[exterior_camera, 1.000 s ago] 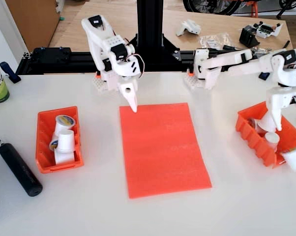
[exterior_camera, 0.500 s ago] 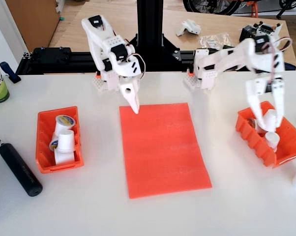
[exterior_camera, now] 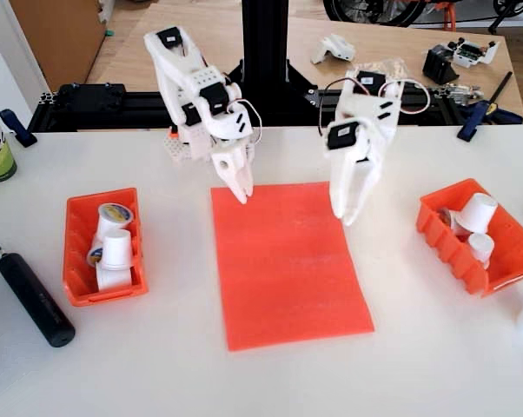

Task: Sort the coffee pods, blue into left, red into right

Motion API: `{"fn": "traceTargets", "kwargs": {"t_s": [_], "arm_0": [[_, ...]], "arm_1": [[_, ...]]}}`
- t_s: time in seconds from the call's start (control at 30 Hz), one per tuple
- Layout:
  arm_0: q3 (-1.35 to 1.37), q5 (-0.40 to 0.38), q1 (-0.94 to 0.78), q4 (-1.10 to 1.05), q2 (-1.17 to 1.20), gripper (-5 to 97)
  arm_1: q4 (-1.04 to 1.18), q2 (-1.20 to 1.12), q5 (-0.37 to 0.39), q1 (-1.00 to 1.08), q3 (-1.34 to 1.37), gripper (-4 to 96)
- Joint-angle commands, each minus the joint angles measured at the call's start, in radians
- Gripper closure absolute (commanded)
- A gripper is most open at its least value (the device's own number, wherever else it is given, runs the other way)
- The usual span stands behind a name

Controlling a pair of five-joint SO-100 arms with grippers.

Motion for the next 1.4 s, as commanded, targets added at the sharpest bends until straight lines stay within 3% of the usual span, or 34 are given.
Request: {"fn": "traceTargets", "kwargs": {"t_s": [0.0, 0.17, 0.23, 0.37, 0.43, 0.5, 0.53, 0.67, 0.7, 0.73, 0.77, 0.83, 0.87, 1.1, 1.37], "arm_0": [[0.005, 0.058, -0.023, -0.002, 0.026, 83], [0.009, 0.115, -0.038, -0.002, 0.028, 83], [0.009, 0.141, -0.04, -0.002, 0.032, 83], [0.011, 0.195, -0.032, 0.009, 0.037, 83], [0.012, 0.235, -0.031, 0.02, 0.048, 83], [0.012, 0.288, -0.034, 0.025, 0.077, 84], [0.012, 0.322, -0.035, 0.025, 0.103, 83], [0.014, 0.509, -0.051, 0.028, 0.241, 84], [0.018, 0.543, -0.058, 0.032, 0.27, 84], [0.023, 0.561, -0.063, 0.035, 0.291, 84], [0.026, 0.569, -0.066, 0.046, 0.304, 84], [0.026, 0.571, -0.067, 0.058, 0.321, 84], [0.026, 0.571, -0.067, 0.058, 0.327, 84], [0.026, 0.566, -0.097, 0.048, 0.337, 83], [0.025, 0.528, -0.101, -0.009, 0.408, 83]], "arm_1": [[-0.011, 0.032, 0.133, 0.025, -0.029, 85.9], [-0.037, 0.032, 0.192, 0.021, -0.029, 88.6], [-0.031, 0.038, 0.221, 0.031, -0.029, 94.0], [-0.04, 0.035, 0.256, 0.095, -0.029, 93.9], [-0.081, 0.035, 0.176, 0.132, -0.029, 90.6], [-0.084, 0.038, 0.195, 0.193, -0.029, 90.5], [-0.123, 0.038, 0.16, 0.219, -0.029, 90.6], [-0.287, 0.015, -0.003, 0.313, -0.028, 92.7], [-0.281, 0.012, 0.009, 0.339, -0.028, 91.3], [-0.242, 0.009, 0.066, 0.359, -0.028, 90.0], [-0.17, 0.006, 0.17, 0.374, -0.028, 88.1], [0.051, -0.009, 0.483, 0.399, -0.031, 86.7], [0.141, -0.009, 0.586, 0.39, -0.032, 85.4], [0.472, 0.097, 0.996, 0.207, -0.034, 81.6], [0.612, 0.078, 1.428, -0.149, -0.032, 78.2]]}}
